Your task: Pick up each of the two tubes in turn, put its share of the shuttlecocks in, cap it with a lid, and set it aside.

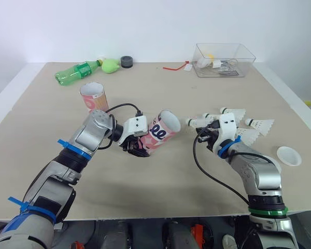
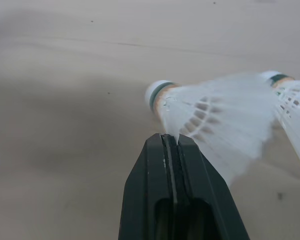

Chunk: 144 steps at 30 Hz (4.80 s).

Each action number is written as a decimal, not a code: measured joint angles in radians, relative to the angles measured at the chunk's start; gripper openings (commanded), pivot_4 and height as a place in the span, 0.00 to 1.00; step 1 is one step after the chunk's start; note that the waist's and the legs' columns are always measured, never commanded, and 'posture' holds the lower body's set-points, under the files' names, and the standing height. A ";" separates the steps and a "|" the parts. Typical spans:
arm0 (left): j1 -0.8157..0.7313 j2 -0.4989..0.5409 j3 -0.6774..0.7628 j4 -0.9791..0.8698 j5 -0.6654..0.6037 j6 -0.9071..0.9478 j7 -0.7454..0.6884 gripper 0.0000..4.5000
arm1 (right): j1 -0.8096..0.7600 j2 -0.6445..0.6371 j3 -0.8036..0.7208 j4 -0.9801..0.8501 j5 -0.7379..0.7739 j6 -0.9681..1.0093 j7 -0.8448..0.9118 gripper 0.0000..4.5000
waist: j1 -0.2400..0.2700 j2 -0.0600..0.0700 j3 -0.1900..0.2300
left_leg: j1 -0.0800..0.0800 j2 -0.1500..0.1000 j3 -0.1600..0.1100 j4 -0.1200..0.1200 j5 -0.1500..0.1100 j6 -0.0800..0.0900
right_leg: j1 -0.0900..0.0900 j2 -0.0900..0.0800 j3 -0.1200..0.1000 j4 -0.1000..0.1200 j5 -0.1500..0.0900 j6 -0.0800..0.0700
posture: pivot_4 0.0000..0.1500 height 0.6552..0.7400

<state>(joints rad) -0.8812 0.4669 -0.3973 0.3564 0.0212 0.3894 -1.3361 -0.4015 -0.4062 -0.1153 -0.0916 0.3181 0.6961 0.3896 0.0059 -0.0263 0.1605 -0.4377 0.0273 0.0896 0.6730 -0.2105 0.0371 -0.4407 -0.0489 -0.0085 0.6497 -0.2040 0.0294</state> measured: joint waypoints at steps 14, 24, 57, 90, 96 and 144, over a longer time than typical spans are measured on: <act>-0.016 -0.023 0.015 0.059 -0.013 0.004 -0.001 0.72 | -0.170 -0.495 0.019 -0.035 -0.005 -0.680 0.697 0.02 | 0.002 0.000 0.001 | 0.001 0.000 -0.001 0.000 0.000 0.000 | 0.002 0.001 -0.001 -0.003 0.000 0.001 | 1.00 1.00; -0.023 -0.035 0.015 0.066 -0.022 0.022 -0.001 0.72 | -0.273 -0.468 0.160 -0.030 -0.053 -0.835 0.870 0.02 | 0.002 0.000 0.001 | 0.000 0.001 0.001 0.001 0.000 0.000 | 0.000 0.001 0.001 -0.003 0.003 -0.005 | 1.00 1.00; -0.020 -0.026 0.013 0.044 -0.026 0.044 -0.004 0.72 | -0.032 -0.399 -0.195 0.045 0.084 -0.272 0.469 0.99 | 0.003 0.000 0.001 | -0.001 -0.001 0.001 0.000 0.000 0.000 | 0.000 -0.002 0.000 -0.002 0.005 -0.008 | 1.00 1.00; -0.020 -0.030 0.002 0.045 -0.023 0.032 -0.025 0.72 | 0.037 -0.310 -0.289 0.295 0.162 0.048 0.203 0.99 | 0.000 0.001 0.002 | 0.000 0.000 0.001 -0.001 0.004 0.004 | 0.000 0.000 0.003 -0.003 0.006 -0.001 | 1.00 1.00; -0.009 -0.023 0.002 0.019 -0.023 0.046 -0.023 0.72 | -0.004 -0.310 -0.272 0.382 0.128 -0.002 0.195 0.66 | 0.000 0.001 0.002 | 0.000 0.000 0.002 -0.001 0.004 0.004 | 0.000 0.000 0.003 -0.003 0.006 -0.001 | 1.00 1.00; -0.082 -0.084 0.004 0.184 -0.020 -0.059 -0.027 0.72 | -0.446 -0.485 0.279 0.068 -0.102 -0.742 0.958 0.01 | 0.001 0.003 0.005 | -0.002 0.000 0.002 0.000 0.003 0.004 | -0.003 0.001 0.003 -0.004 0.005 -0.002 | 1.00 1.00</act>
<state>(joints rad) -0.9635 0.3825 -0.3934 0.5404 0.0009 0.3301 -1.3629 -0.8472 -0.8915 0.1638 -0.0239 0.2163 -0.0458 1.3473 0.0071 -0.0234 0.1659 -0.4400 0.0273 0.0911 0.6729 -0.2075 0.0407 -0.4432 -0.0475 -0.0059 0.6462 -0.1986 0.0279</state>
